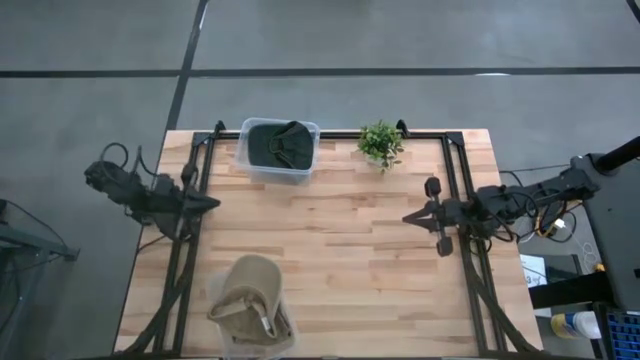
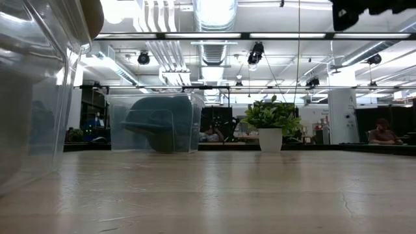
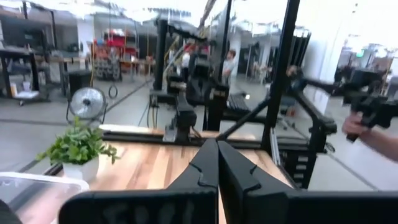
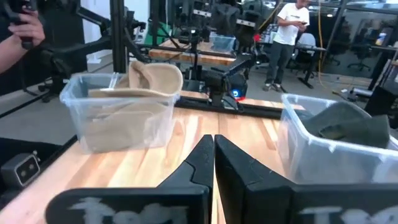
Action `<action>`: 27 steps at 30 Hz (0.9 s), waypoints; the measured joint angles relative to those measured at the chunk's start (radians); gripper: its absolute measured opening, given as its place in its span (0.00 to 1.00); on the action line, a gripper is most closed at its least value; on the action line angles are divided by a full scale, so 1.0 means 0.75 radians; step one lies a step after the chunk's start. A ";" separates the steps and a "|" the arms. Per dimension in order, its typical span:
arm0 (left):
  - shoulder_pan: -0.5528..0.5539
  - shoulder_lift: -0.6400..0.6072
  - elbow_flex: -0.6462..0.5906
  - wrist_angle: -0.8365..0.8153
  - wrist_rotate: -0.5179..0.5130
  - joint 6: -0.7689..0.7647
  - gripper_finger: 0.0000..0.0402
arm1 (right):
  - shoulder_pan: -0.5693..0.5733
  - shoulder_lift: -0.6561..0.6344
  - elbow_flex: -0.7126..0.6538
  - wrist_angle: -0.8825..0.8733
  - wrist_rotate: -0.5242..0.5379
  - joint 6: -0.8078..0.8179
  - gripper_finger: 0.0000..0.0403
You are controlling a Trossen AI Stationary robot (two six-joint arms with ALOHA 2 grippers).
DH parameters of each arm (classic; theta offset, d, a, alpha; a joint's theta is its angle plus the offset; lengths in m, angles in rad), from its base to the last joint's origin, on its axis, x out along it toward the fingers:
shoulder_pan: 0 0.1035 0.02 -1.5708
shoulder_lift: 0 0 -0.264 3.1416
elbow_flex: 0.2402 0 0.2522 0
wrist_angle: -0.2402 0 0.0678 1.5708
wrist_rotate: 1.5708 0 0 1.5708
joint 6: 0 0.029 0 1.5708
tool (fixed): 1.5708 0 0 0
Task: Pick & Place hat
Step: Return to Home Position
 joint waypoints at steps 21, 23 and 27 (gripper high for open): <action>-0.001 -0.269 -0.397 0.191 0.193 0.058 0.00 | 0.000 -0.475 -0.411 0.002 -0.037 0.024 0.02; -0.001 -0.269 -0.416 0.271 0.195 0.054 0.00 | 0.000 -0.518 -0.429 0.001 -0.045 0.030 0.02; -0.001 -0.269 -0.469 0.295 0.188 0.017 0.00 | 0.000 -0.600 -0.479 0.004 -0.094 0.025 0.02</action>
